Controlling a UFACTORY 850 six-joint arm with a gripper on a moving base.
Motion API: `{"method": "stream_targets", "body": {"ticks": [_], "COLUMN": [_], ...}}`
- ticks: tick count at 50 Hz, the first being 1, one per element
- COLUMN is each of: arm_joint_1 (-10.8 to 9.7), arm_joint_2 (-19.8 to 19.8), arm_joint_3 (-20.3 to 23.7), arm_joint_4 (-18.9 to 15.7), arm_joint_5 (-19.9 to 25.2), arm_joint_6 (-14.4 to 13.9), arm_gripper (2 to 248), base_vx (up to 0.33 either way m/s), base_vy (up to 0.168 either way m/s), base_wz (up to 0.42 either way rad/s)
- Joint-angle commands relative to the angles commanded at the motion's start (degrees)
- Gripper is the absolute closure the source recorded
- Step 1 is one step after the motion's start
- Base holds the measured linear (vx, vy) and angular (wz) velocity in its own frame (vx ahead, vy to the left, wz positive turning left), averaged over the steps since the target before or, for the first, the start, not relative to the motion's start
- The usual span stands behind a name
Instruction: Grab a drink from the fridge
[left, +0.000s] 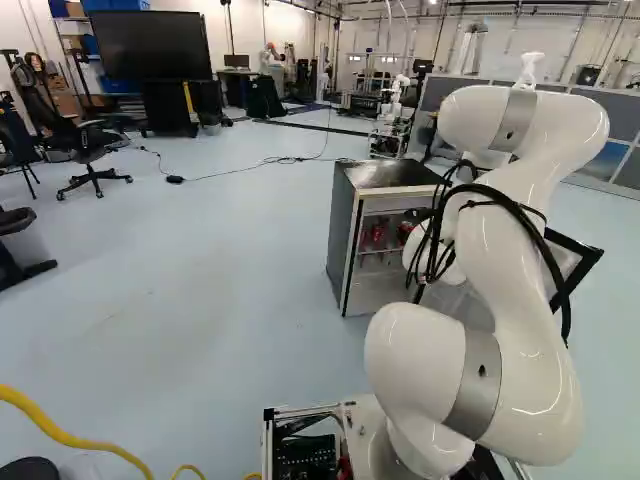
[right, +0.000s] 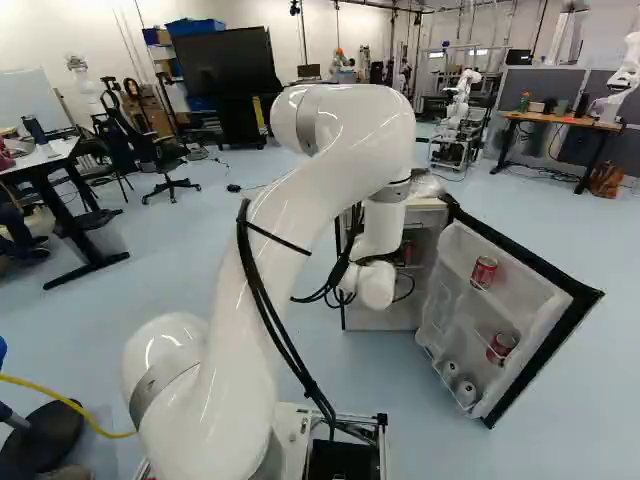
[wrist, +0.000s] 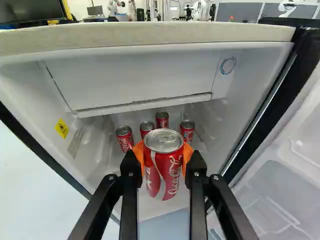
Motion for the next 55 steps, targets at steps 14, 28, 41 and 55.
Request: {"method": "stream_targets", "body": {"ticks": [14, 28, 41, 55], "arm_joint_1": [-0.5, -0.8, -0.9, -0.9], "arm_joint_2": [5.5, 10.7, 13.9, 16.5], "arm_joint_3": [6.1, 11.4, 13.6, 14.5], "arm_joint_4": [0.0, 0.0, 0.0, 0.0], "arm_joint_5": [0.4, 0.9, 1.9, 3.2], "arm_joint_6": [0.0, 0.0, 0.0, 0.0], "arm_gripper": [156, 156, 156, 156], "base_vx": [0.0, 0.0, 0.0, 0.0], "base_vy": [0.0, 0.0, 0.0, 0.0], "base_wz": [0.0, 0.0, 0.0, 0.0]}}
